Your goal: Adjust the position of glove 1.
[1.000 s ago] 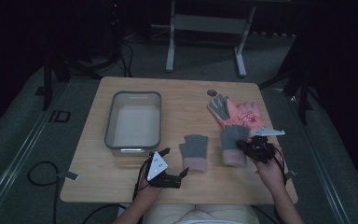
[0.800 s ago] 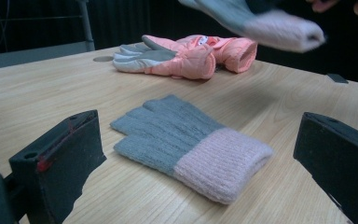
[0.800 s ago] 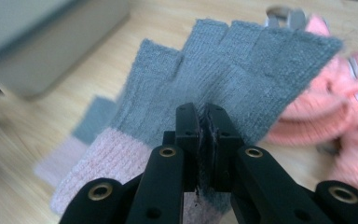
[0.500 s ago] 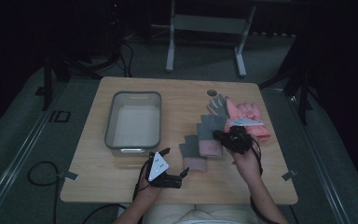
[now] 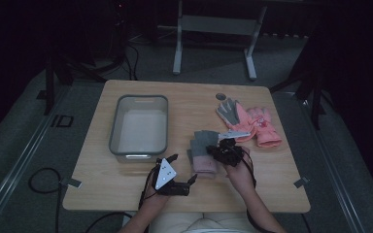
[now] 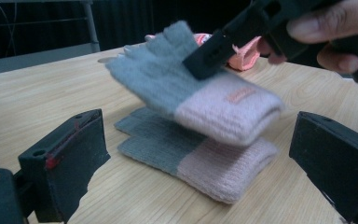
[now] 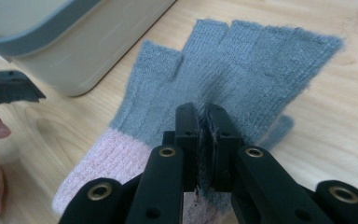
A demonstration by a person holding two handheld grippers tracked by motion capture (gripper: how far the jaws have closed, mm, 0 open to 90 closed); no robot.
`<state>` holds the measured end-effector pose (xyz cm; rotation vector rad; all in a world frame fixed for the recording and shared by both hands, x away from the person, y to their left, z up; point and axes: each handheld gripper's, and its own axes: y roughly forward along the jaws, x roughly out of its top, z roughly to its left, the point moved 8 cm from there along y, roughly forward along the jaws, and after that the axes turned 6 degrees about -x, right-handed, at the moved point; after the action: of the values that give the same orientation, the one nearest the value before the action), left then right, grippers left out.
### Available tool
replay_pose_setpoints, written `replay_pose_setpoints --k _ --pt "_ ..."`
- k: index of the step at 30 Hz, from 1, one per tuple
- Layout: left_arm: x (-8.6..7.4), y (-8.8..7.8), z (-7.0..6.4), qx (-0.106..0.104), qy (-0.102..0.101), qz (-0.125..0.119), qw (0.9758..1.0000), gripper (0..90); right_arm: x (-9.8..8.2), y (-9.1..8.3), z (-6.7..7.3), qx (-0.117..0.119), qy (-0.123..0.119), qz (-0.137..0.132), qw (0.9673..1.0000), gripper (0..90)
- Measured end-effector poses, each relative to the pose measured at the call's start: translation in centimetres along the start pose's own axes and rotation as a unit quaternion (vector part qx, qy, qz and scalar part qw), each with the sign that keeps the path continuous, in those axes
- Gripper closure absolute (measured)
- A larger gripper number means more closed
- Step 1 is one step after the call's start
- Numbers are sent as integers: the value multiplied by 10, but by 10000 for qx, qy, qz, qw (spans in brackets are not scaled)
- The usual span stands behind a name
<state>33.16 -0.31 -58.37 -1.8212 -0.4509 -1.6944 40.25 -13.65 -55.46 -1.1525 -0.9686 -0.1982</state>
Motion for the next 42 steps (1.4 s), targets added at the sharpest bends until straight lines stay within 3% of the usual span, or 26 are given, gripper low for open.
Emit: replay_pose_setpoints --k 14,18,23,28,32,36,37,40,42 --pt "-1 1 3 21 -124 103 9999 22 -22 19 2 64 32 353 9994 843" --pt "-2 2 2 -65 -206 174 9996 33 -27 25 1 85 50 408 9991 834" --pt "-2 2 2 -46 -187 201 9996 29 -29 29 0 116 39 414 9991 808" --pt "-3 4 -2 7 -22 355 9994 30 -33 27 2 270 -49 476 9985 803" --pt "-4 5 -4 -48 -54 389 9992 30 -35 24 4 343 -135 509 9980 773" --pt "-9 8 -8 -167 96 845 9962 38 -25 12 0 393 -128 327 9986 712" --pt "-10 9 -10 -277 17 947 9951 40 -21 8 -4 350 -141 236 9990 697" --pt "-12 10 -12 -450 1 1136 9925 44 -12 0 -17 189 -120 104 9997 668" --pt "-12 11 -14 -532 110 1221 9910 53 -8 -2 -27 125 7 65 9999 671"
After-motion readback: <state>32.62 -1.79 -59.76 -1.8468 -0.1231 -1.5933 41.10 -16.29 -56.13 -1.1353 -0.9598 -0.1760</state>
